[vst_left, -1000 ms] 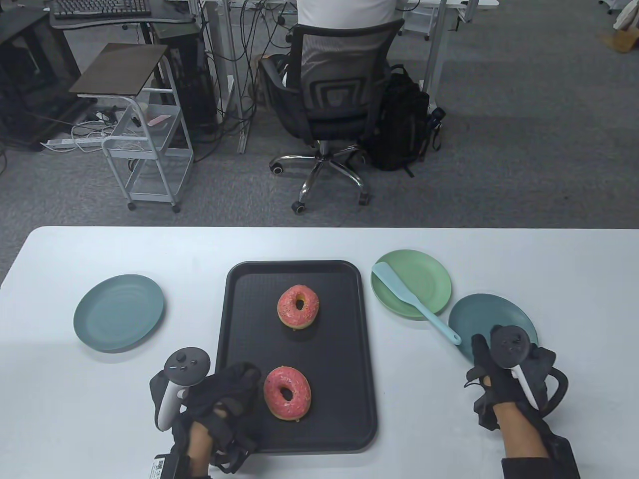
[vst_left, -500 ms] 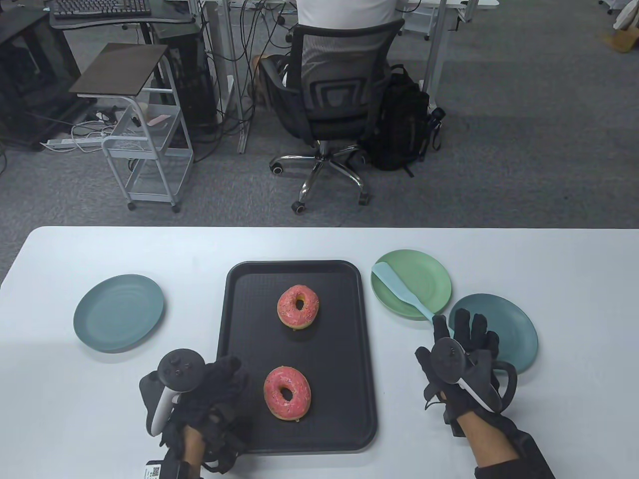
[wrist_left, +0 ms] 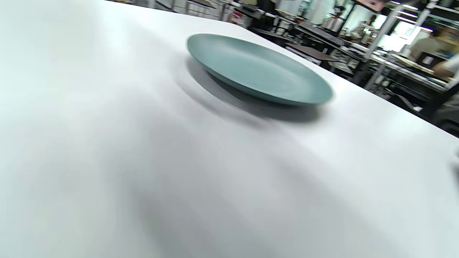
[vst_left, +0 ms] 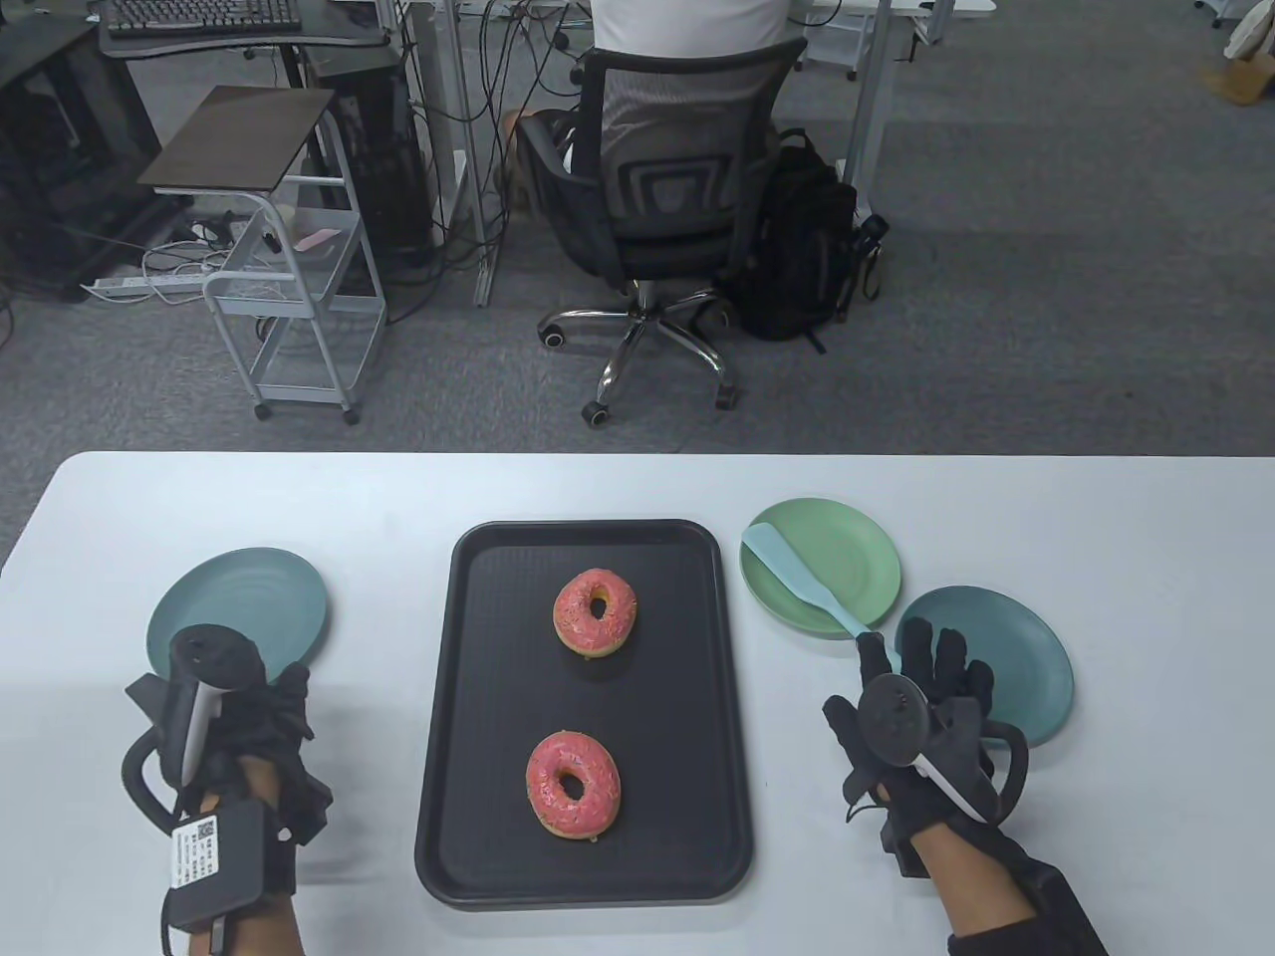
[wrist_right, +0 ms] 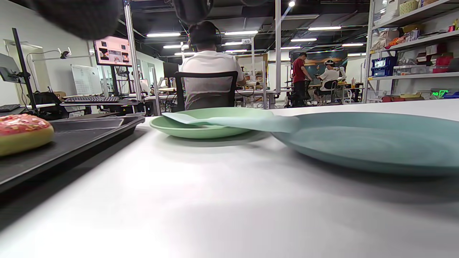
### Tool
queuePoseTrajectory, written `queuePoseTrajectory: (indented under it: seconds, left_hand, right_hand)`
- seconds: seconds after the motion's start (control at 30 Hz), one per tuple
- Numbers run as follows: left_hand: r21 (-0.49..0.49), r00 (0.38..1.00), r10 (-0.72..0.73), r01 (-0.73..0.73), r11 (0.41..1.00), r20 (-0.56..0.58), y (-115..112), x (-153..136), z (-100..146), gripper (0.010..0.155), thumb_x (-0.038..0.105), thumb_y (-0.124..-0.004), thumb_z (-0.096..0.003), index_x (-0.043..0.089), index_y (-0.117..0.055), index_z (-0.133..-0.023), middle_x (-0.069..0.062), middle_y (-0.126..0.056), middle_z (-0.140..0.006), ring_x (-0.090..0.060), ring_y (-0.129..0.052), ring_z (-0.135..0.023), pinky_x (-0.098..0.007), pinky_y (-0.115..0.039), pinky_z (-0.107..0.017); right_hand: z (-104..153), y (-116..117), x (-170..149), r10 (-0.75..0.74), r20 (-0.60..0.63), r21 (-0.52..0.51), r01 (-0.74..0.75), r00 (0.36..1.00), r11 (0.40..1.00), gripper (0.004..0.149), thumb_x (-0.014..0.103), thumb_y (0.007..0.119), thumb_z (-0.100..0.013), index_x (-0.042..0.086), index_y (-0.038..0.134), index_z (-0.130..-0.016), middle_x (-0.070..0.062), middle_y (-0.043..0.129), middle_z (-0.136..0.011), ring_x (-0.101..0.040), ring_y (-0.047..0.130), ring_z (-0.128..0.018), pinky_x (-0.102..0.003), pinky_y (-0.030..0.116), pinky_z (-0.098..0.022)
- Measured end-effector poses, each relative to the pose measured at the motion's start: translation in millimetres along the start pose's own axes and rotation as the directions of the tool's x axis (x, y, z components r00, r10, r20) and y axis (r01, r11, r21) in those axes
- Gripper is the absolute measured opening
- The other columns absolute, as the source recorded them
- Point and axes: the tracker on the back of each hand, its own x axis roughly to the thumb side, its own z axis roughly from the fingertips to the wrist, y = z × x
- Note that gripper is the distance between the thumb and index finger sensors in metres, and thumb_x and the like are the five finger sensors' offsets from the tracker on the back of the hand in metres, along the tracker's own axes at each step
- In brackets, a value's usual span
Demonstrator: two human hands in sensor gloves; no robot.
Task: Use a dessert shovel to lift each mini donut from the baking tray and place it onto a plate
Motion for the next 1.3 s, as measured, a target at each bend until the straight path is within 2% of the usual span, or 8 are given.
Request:
queuePoseTrajectory:
  seconds: [0.2,0.43,0.6,0.8,0.97,1.03,1.17,1.3]
  left_hand:
    - [-0.018,0.992,-0.055,0.053,0.998,-0.113,3,-13,-47,0.079,0.069,-0.061,-0.0353,0.038,-0.033,-0.102,-0.010,-0.018,-0.113,-0.046,-0.028,-0.109,-0.062,-0.039,-0.077]
    - [-0.044,0.970,-0.136,0.130,0.991,-0.200,-13,-17,-89,0.081,0.072,-0.059,-0.0353,0.046,-0.020,-0.102,-0.013,-0.008,-0.111,-0.049,-0.024,-0.109,-0.061,-0.042,-0.077]
    - [-0.137,0.934,-0.217,0.185,0.973,-0.282,-21,-19,-111,0.089,0.073,-0.061,-0.0340,0.040,-0.011,-0.100,-0.018,-0.009,-0.109,-0.049,-0.046,-0.107,-0.058,-0.054,-0.075]
    - [-0.151,0.890,-0.316,0.281,0.948,-0.329,-23,-22,-123,0.094,0.069,-0.069,-0.0344,0.032,-0.013,-0.101,-0.017,-0.032,-0.110,-0.038,-0.057,-0.101,-0.050,-0.062,-0.070]
    - [-0.158,0.897,-0.298,0.260,0.953,-0.326,-22,-23,-121,0.093,0.067,-0.070,-0.0344,0.030,-0.017,-0.102,-0.014,-0.039,-0.109,-0.037,-0.057,-0.096,-0.048,-0.061,-0.069]
    - [-0.117,0.901,-0.284,0.260,0.958,-0.326,-20,-21,-120,0.092,0.063,-0.073,-0.0345,0.027,-0.022,-0.102,-0.012,-0.046,-0.106,-0.036,-0.062,-0.092,-0.046,-0.064,-0.065]
    - [-0.031,0.912,-0.252,0.256,0.966,-0.325,-16,-20,-117,0.092,0.057,-0.081,-0.0322,0.023,-0.031,-0.102,-0.013,-0.066,-0.097,-0.028,-0.084,-0.075,-0.040,-0.077,-0.054]
    - [-0.036,0.931,-0.143,0.139,0.990,-0.336,-12,-30,-117,0.101,0.056,-0.088,-0.0274,0.018,-0.030,-0.101,-0.011,-0.074,-0.087,-0.020,-0.094,-0.057,-0.033,-0.086,-0.043]
  right_hand:
    - [0,4,9,0.014,0.020,0.030,-0.015,1.000,0.999,0.078,0.061,0.071,-0.048,0.023,0.042,-0.110,-0.024,0.027,-0.121,-0.057,0.027,-0.106,-0.074,0.020,-0.072]
    - [1,7,16,0.035,0.034,0.039,-0.036,0.999,0.999,0.077,0.060,0.070,-0.049,0.023,0.042,-0.110,-0.025,0.028,-0.121,-0.058,0.029,-0.106,-0.074,0.020,-0.072]
    - [0,14,18,0.068,0.036,0.074,-0.071,0.997,0.995,0.077,0.060,0.070,-0.049,0.023,0.042,-0.110,-0.024,0.027,-0.121,-0.058,0.029,-0.106,-0.074,0.019,-0.072]
    - [0,16,19,0.050,0.030,0.089,-0.053,0.998,0.995,0.077,0.060,0.070,-0.049,0.023,0.042,-0.110,-0.025,0.026,-0.120,-0.058,0.029,-0.106,-0.074,0.018,-0.071]
    - [1,19,22,0.067,0.043,0.099,-0.071,0.997,0.993,0.077,0.060,0.070,-0.049,0.023,0.042,-0.110,-0.024,0.026,-0.120,-0.058,0.029,-0.105,-0.074,0.018,-0.071]
    - [1,19,23,0.068,0.046,0.099,-0.072,0.997,0.992,0.077,0.060,0.070,-0.049,0.023,0.042,-0.110,-0.025,0.026,-0.120,-0.058,0.029,-0.105,-0.074,0.018,-0.071]
    - [1,19,22,0.067,0.044,0.098,-0.071,0.997,0.993,0.077,0.060,0.070,-0.049,0.023,0.042,-0.110,-0.024,0.026,-0.120,-0.058,0.029,-0.105,-0.074,0.018,-0.071]
    - [1,17,21,0.060,0.037,0.091,-0.063,0.998,0.994,0.077,0.060,0.070,-0.049,0.023,0.042,-0.110,-0.025,0.026,-0.120,-0.058,0.029,-0.105,-0.074,0.018,-0.071]
